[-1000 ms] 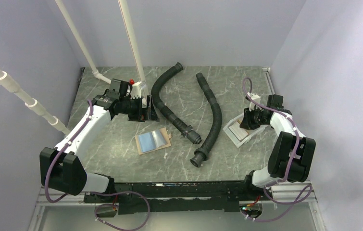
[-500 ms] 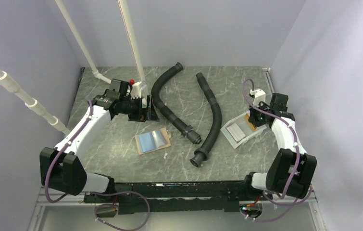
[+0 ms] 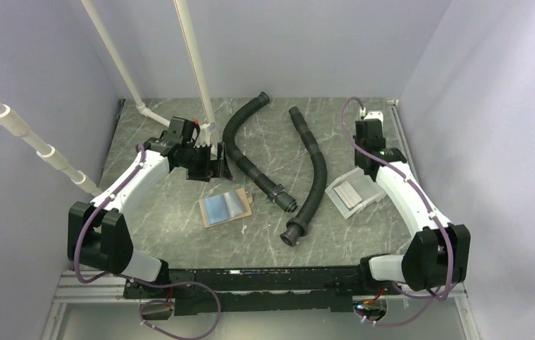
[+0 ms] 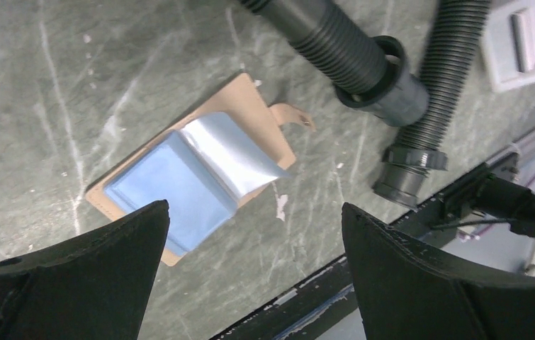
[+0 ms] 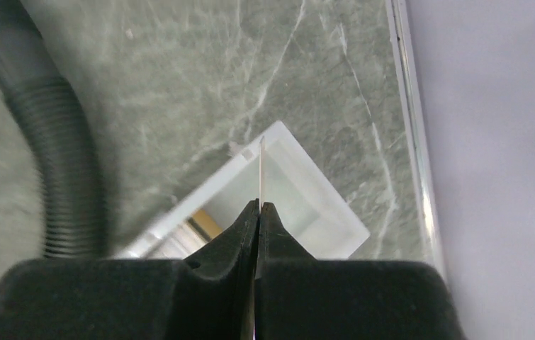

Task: Put the credit cards into the card holder
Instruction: Pick up the credit card from the storage box, then insert the credit card into the card holder.

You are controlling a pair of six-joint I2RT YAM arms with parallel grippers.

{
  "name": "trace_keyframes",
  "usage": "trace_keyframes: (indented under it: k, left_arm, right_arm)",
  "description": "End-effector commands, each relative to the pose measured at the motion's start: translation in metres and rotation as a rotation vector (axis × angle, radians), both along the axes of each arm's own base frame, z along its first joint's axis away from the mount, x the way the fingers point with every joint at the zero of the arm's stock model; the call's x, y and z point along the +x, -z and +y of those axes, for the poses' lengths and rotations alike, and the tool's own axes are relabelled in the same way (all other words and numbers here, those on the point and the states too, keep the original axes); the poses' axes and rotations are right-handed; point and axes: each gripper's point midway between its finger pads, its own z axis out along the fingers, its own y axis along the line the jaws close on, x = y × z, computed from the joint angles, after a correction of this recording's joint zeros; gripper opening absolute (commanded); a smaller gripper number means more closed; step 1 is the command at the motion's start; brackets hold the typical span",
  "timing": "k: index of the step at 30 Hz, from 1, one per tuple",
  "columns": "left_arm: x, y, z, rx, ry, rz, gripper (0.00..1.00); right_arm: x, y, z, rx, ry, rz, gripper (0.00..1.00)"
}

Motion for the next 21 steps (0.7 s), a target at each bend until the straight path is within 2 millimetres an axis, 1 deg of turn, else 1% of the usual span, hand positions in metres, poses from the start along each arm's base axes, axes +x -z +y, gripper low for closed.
trace_keyframes:
  k: [1, 2, 4, 5, 6, 7, 8, 9, 10, 11, 12, 13, 14, 15, 17, 19, 21]
  left_arm:
    - [0.005, 0.020, 0.019, 0.130, -0.033, 0.006, 0.97]
    - [0.005, 0.021, 0.022, 0.148, -0.050, 0.011, 0.97]
    - [0.005, 0.022, 0.027, 0.165, -0.078, 0.021, 0.97]
    - [0.003, 0.024, 0.028, 0.166, -0.093, 0.035, 0.98]
    - [0.001, 0.026, 0.028, 0.159, -0.110, 0.051, 0.98]
    - [-0.002, 0.030, 0.027, 0.148, -0.126, 0.074, 0.97]
    - [-0.005, 0.034, 0.026, 0.135, -0.143, 0.099, 0.97]
    - [-0.008, 0.037, 0.024, 0.121, -0.163, 0.124, 0.95]
    - [-0.012, 0.040, 0.023, 0.105, -0.181, 0.145, 0.94]
    - [-0.015, 0.042, 0.022, 0.089, -0.200, 0.159, 0.93]
    - [-0.019, 0.045, 0.022, 0.080, -0.220, 0.172, 0.93]
    - [-0.022, 0.050, 0.024, 0.085, -0.242, 0.187, 0.92]
    - [-0.023, 0.055, 0.026, 0.094, -0.262, 0.204, 0.92]
    - [-0.025, 0.060, 0.028, 0.115, -0.276, 0.240, 0.92]
    - [-0.030, 0.072, 0.034, 0.161, -0.287, 0.300, 0.91]
    - [-0.036, 0.086, 0.046, 0.240, -0.323, 0.347, 0.89]
    - [-0.042, 0.097, 0.055, 0.286, -0.337, 0.382, 0.86]
  right_arm:
    - [-0.001, -0.060, 0.019, 0.233, 0.320, -0.190, 0.00]
    - [0.004, -0.067, 0.043, 0.308, 0.250, -0.228, 0.00]
    - [0.007, -0.084, 0.107, 0.485, -0.001, -0.325, 0.00]
    - [0.004, -0.091, 0.138, 0.584, -0.135, -0.363, 0.00]
    - [-0.004, -0.098, 0.173, 0.697, -0.265, -0.384, 0.00]
    - [-0.008, -0.110, 0.204, 0.813, -0.394, -0.417, 0.00]
    - [-0.017, -0.109, 0.232, 0.909, -0.494, -0.390, 0.00]
    - [-0.025, -0.103, 0.260, 0.980, -0.568, -0.337, 0.00]
    - [-0.034, -0.096, 0.287, 1.023, -0.638, -0.281, 0.00]
    - [-0.044, -0.084, 0.315, 1.042, -0.710, -0.204, 0.00]
    - [-0.053, -0.076, 0.338, 1.048, -0.762, -0.143, 0.00]
    - [-0.058, -0.061, 0.358, 1.047, -0.793, -0.078, 0.00]
    - [-0.063, -0.055, 0.375, 1.061, -0.832, -0.025, 0.00]
    - [-0.070, -0.049, 0.388, 1.080, -0.872, 0.047, 0.00]
    - [-0.073, -0.036, 0.403, 1.103, -0.902, 0.139, 0.00]
    - [-0.072, -0.023, 0.414, 1.102, -0.925, 0.220, 0.00]
    - [-0.077, -0.006, 0.424, 1.098, -0.949, 0.320, 0.00]
